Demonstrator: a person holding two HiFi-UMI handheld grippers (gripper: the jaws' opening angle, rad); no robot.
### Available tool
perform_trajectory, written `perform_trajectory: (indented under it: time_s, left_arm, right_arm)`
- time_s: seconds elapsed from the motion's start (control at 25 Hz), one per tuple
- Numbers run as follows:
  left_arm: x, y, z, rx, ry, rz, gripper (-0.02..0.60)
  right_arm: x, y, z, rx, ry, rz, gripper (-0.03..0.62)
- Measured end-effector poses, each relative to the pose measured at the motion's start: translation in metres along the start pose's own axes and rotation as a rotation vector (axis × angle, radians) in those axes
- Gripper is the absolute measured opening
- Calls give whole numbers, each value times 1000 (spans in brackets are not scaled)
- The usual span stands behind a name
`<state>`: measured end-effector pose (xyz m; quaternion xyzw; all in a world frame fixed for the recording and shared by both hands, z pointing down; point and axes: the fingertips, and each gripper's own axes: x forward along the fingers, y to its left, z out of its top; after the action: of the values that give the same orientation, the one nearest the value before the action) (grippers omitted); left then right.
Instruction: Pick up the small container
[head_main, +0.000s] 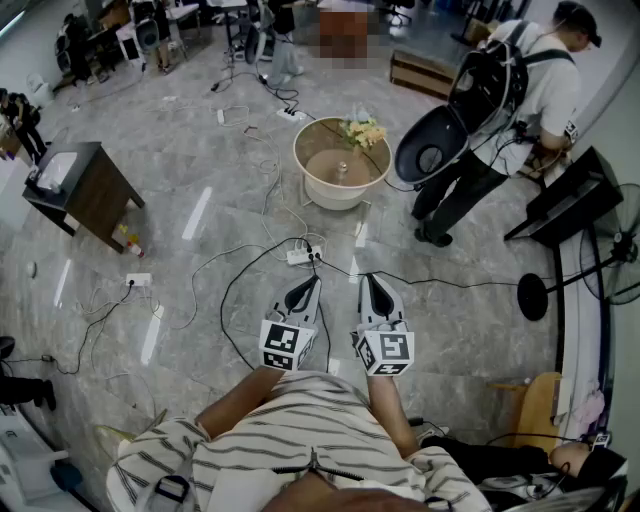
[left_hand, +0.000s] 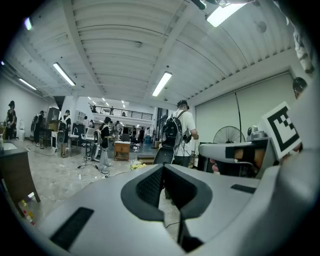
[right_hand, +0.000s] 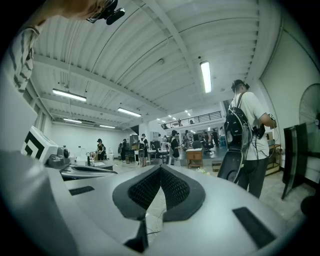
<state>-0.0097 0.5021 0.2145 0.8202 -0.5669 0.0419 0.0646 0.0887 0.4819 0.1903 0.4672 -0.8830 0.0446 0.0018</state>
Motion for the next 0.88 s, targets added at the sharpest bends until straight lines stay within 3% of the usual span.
perform_trajectory:
  time_s: [0.52, 0.88]
  left_arm:
    - [-16, 53, 8, -53, -38, -14, -2]
    - [21, 71, -3, -55, -3, -22, -2]
  right_arm:
    - [24, 30, 2, -9, 1, -57, 9]
    - [62, 12, -6, -6, 2, -51, 9]
